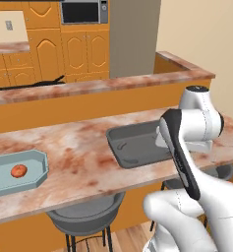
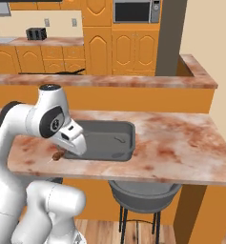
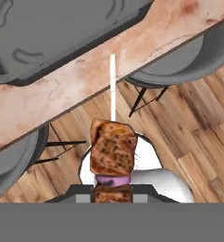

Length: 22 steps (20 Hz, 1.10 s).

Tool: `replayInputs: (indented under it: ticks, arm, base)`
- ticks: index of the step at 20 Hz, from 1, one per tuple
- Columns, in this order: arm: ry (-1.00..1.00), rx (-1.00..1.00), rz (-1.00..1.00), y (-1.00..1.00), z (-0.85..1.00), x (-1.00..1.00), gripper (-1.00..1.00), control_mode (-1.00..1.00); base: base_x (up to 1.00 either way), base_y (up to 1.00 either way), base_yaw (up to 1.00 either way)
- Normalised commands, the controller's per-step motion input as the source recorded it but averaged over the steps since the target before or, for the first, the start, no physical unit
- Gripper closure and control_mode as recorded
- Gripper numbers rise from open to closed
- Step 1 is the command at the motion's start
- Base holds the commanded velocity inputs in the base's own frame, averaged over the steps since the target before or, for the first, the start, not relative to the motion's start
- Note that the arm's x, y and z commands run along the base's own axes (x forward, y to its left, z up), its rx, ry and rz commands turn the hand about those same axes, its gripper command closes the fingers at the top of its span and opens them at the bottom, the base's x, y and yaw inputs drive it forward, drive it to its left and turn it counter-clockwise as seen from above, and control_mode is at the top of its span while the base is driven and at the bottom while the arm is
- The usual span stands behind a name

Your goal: Place the cold items (mango and squash) from the fridge in one tupperware on the dining counter. Place the warm items (kebab skewer and hot dog) in the stove area in another tupperware.

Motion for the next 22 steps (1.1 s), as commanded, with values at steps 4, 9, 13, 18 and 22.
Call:
replayInputs:
  ticks: [4, 9, 13, 18, 22]
  arm:
    - [0.18, 0.01, 0.27, -0.57, 0.16, 0.98, 1.00, -1.00]
    - [0.14, 0.02, 0.20, -0.35, 0.07, 0.88, 1.00, -1.00]
    - [0.03, 0.00, 0.08, -0.01, -0.05, 0.94, 1.00, -1.00]
    - [-0.08, 0.00, 0.35, -0.07, -0.28, 0.81, 1.00, -1.00]
    - [-0.06, 0.00, 0.52, -0.35, -0.37, 0.63, 1.00, -1.00]
  base:
    - [0.00, 0.00, 0.00]
    - [0.00, 0.00, 0.00]
    - [0.00, 0.00, 0.00]
    - [0.00, 0.00, 0.00]
    - [0.00, 0.00, 0.00]
